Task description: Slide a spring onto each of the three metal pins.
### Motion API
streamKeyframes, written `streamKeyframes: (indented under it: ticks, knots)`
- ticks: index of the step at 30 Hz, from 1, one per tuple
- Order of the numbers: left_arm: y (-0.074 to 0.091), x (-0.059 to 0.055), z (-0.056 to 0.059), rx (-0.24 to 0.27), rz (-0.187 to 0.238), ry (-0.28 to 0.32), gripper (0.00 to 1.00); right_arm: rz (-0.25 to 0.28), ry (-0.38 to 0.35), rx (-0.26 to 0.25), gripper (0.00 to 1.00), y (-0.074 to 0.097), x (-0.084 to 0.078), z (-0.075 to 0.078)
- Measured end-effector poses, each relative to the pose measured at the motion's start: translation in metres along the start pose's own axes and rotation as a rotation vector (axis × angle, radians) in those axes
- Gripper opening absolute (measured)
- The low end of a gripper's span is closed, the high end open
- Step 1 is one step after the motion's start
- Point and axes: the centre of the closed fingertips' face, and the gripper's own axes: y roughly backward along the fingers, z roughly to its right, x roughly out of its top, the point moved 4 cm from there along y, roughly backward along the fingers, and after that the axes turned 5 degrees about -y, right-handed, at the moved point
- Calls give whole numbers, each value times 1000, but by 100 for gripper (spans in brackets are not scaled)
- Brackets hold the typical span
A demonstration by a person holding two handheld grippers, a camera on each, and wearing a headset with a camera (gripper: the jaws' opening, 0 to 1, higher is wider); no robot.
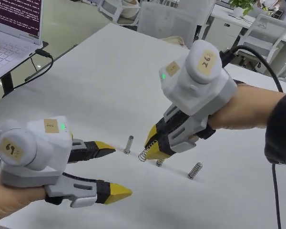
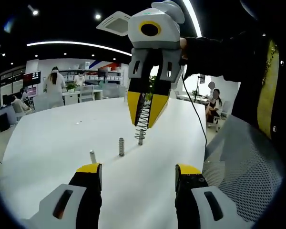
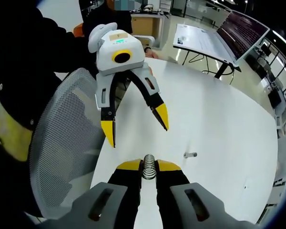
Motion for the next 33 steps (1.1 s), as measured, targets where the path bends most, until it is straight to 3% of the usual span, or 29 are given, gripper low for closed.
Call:
streamKeyframes:
  ticks: [7,11,22,33]
  knots:
    - [3,-4,-2,21,2,23,76,-14,3,-13,8,0,0,10]
    - [3,-7,-2,25,-4,25,80,-20,2,-23,8,0,1,24]
    - [5,-11,-4,43,-17,11,80,-51,14,-41,8,-2,1,50]
    - [6,-15,-6,52,-17,20,78,-102,28,-41,8,-15,2,75]
